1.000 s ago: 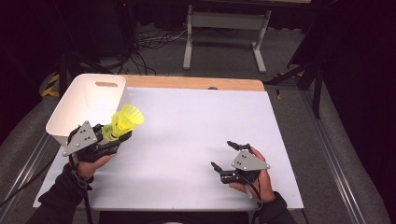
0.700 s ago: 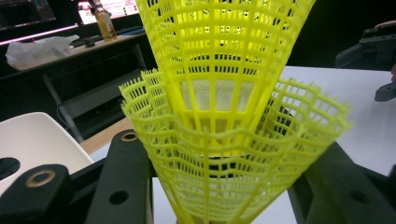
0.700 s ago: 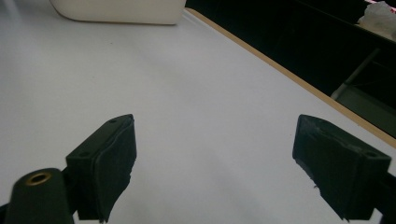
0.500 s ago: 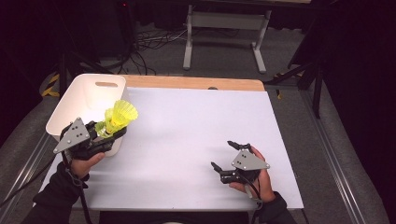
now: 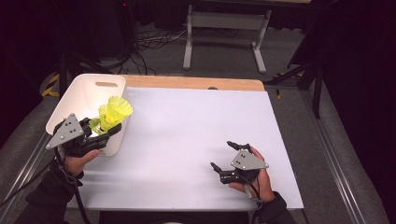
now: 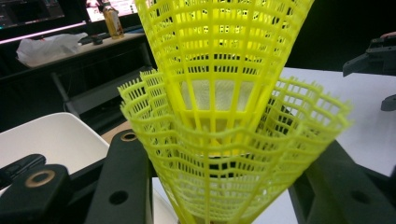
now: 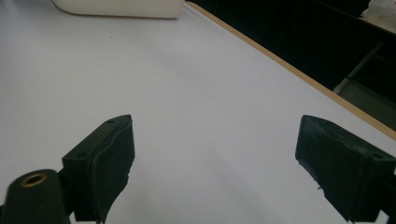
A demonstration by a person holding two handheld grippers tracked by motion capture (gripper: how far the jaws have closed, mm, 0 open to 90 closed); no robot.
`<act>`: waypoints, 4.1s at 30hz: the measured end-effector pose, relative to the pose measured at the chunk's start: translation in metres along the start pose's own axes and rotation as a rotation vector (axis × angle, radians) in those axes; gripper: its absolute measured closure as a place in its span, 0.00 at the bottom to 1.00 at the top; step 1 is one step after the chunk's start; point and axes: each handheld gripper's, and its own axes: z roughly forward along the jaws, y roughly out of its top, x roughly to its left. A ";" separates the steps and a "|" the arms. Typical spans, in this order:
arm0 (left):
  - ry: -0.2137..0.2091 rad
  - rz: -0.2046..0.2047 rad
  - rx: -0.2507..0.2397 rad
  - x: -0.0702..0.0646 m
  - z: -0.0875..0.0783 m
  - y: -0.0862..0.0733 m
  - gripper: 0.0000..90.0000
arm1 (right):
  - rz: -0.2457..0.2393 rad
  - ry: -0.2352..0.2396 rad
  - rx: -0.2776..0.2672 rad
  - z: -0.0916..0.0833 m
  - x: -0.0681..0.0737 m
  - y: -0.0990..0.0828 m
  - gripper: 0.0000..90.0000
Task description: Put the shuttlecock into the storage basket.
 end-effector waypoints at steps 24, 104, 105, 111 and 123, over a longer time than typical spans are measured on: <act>0.032 -0.020 -0.016 0.019 -0.014 0.015 0.63 | 0.008 0.011 0.013 0.004 0.000 -0.002 0.14; 0.108 -0.196 0.496 0.148 0.060 0.007 0.63 | 0.096 0.102 -0.006 0.012 -0.004 0.002 0.17; 0.111 -0.197 0.501 0.148 0.061 0.007 0.63 | 0.099 0.100 -0.006 0.011 -0.005 0.002 0.17; 0.134 -0.193 0.537 0.148 0.065 0.005 0.64 | 0.105 0.091 0.001 0.011 -0.010 0.001 0.17; 0.136 -0.182 0.624 0.148 0.073 -0.001 0.64 | 0.111 0.061 -0.001 0.003 -0.023 0.002 0.17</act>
